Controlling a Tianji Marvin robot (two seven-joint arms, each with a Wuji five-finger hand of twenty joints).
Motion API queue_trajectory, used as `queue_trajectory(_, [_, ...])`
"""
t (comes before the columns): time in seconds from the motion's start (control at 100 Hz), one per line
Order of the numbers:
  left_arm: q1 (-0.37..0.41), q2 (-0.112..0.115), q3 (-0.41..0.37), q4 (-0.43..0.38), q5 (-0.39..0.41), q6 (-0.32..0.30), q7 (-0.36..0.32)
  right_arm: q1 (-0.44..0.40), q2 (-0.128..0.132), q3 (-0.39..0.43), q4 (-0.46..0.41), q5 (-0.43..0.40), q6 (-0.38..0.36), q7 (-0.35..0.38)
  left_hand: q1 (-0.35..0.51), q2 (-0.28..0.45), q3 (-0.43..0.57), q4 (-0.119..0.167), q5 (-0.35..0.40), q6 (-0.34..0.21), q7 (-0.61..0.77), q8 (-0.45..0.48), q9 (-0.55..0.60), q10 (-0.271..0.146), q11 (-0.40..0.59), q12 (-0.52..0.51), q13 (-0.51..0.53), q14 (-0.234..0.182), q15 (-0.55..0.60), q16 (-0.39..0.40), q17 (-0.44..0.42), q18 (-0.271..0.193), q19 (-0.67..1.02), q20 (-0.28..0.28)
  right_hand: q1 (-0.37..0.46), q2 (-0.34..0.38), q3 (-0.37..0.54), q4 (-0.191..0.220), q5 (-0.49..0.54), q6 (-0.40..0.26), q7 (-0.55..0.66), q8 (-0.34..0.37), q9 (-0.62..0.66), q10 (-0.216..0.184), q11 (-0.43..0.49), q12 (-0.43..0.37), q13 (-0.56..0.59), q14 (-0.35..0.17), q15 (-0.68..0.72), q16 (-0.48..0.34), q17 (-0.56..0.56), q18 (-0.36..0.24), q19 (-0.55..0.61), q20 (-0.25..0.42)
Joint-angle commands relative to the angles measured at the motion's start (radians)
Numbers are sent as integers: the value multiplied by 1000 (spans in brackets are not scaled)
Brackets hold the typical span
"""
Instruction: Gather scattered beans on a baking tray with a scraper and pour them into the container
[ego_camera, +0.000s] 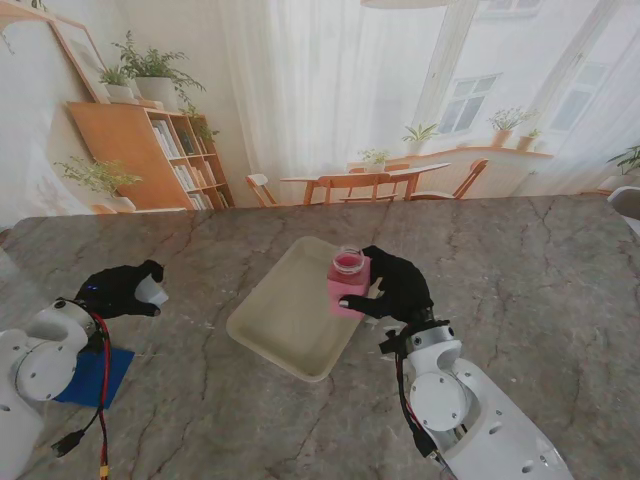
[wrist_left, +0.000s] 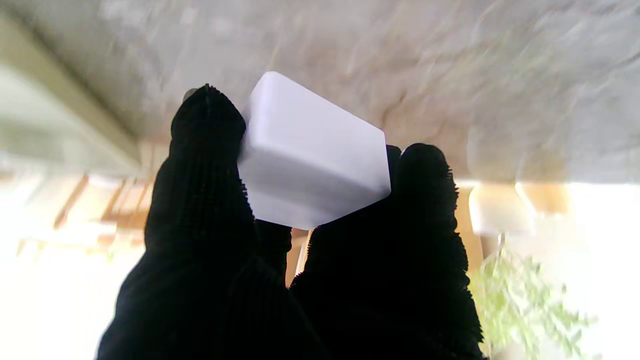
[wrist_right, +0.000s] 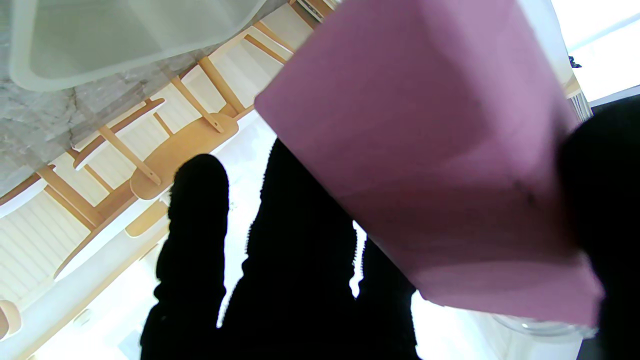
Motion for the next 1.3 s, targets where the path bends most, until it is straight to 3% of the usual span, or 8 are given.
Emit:
queue_trajectory(0.0, [22, -27, -4, -79, -25, 8, 31, 1, 2, -4, -3, -12, 3, 14, 231, 113, 283, -81, 68, -12, 129, 9, 139, -202, 143, 56, 140, -148, 142, 120, 44, -153, 10, 17, 246, 124, 172, 52, 94, -318, 203, 37, 123, -184, 122, 94, 27, -79, 41, 28, -5, -6, 21, -10])
queue_trajectory(0.23, [93, -68, 18, -285, -102, 61, 158, 11, 8, -21, 5, -55, 4, 8, 231, 105, 285, -82, 81, -1, 125, -4, 151, -190, 138, 63, 148, -142, 144, 132, 52, -149, 25, 34, 260, 130, 161, 55, 93, -301, 205, 37, 119, -173, 123, 93, 24, -67, 45, 28, -12, 6, 23, -14])
queue_trajectory(0.44, [89, -91, 129, -360, -108, 81, 278, 17, 25, -34, -1, -153, 28, -12, 231, 97, 286, -84, 92, 7, 118, -6, 162, -180, 135, 69, 159, -140, 152, 135, 62, -148, 38, 41, 282, 145, 143, 63, 85, -271, 208, 37, 108, -154, 129, 91, 14, -51, 57, 29, -22, 22, 30, -15])
queue_trajectory(0.83, [-33, -116, 372, -297, -121, 88, 416, 22, 60, -47, -13, -305, 74, -15, 231, 83, 285, -86, 120, 15, 95, 1, 185, -169, 125, 73, 176, -139, 167, 141, 73, -143, 61, 50, 318, 158, 118, 74, 78, -213, 218, 37, 92, -120, 152, 74, 7, -26, 95, 27, -33, 47, 45, -10])
queue_trajectory(1.29, [-134, -134, 504, -213, -222, -12, 403, 19, 69, -51, -19, -342, 98, -8, 230, 73, 271, -83, 151, 14, 67, 2, 209, -162, 110, 75, 189, -138, 168, 145, 78, -138, 74, 57, 330, 161, 107, 79, 78, -198, 218, 37, 86, -109, 168, 60, 6, -20, 120, 22, -35, 56, 52, -5])
